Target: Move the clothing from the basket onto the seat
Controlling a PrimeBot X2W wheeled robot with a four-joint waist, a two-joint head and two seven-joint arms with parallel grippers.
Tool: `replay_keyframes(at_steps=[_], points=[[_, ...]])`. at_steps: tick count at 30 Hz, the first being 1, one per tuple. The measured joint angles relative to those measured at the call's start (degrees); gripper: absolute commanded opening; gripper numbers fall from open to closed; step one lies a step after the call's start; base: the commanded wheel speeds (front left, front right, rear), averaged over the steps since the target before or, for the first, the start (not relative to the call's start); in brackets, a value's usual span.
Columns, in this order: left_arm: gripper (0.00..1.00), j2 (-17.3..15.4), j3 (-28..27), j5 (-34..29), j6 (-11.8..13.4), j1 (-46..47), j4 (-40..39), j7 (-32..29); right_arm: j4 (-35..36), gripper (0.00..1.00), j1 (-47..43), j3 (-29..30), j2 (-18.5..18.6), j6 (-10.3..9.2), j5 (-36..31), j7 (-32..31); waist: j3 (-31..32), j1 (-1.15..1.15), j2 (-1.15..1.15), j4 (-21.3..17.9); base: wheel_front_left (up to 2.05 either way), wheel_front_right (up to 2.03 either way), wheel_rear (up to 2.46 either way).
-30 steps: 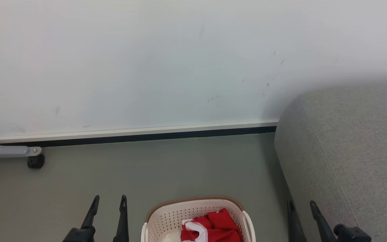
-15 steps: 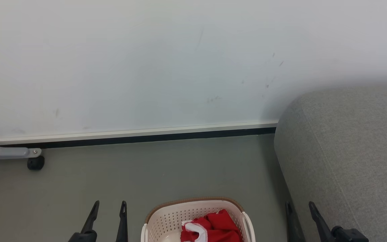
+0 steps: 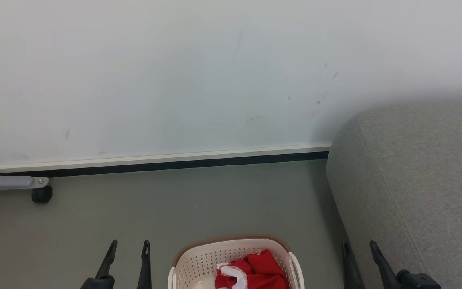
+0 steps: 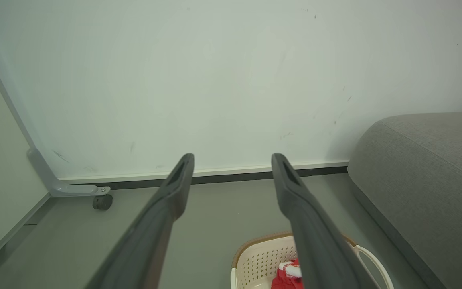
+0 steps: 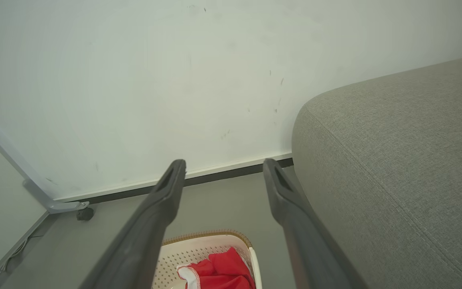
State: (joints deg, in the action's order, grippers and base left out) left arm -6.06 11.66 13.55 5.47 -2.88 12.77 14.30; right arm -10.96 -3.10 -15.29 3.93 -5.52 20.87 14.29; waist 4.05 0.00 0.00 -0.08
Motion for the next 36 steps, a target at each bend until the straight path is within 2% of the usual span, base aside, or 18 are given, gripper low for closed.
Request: replay_keyframes(at_steps=[20, 29, 36], points=[[1.00, -0.2, -0.2, -0.1, -0.6, -0.8, -0.8, 0.0, 1.5, 1.00, 0.0, 0.3, -0.1, 0.07, -0.8, 0.0, -2.9, 0.00, 0.00, -0.5, 0.00, 0.00, 0.00], [1.00, -0.5, 0.7, -1.1, -1.3, 2.5, -1.7, 0.0, 4.7, 1.00, 0.6, 0.9, -0.2, 0.05, -2.3, 0.0, -8.2, 0.01, 0.01, -1.4, 0.00, 0.00, 0.00], [1.00, -0.6, 2.8, -3.2, -2.0, 7.6, -0.3, -0.2, 6.9, 1.00, 4.8, 2.7, -0.2, -0.01, -2.3, 0.1, -13.6, 0.01, 0.01, -2.9, 0.00, 0.00, 0.00]])
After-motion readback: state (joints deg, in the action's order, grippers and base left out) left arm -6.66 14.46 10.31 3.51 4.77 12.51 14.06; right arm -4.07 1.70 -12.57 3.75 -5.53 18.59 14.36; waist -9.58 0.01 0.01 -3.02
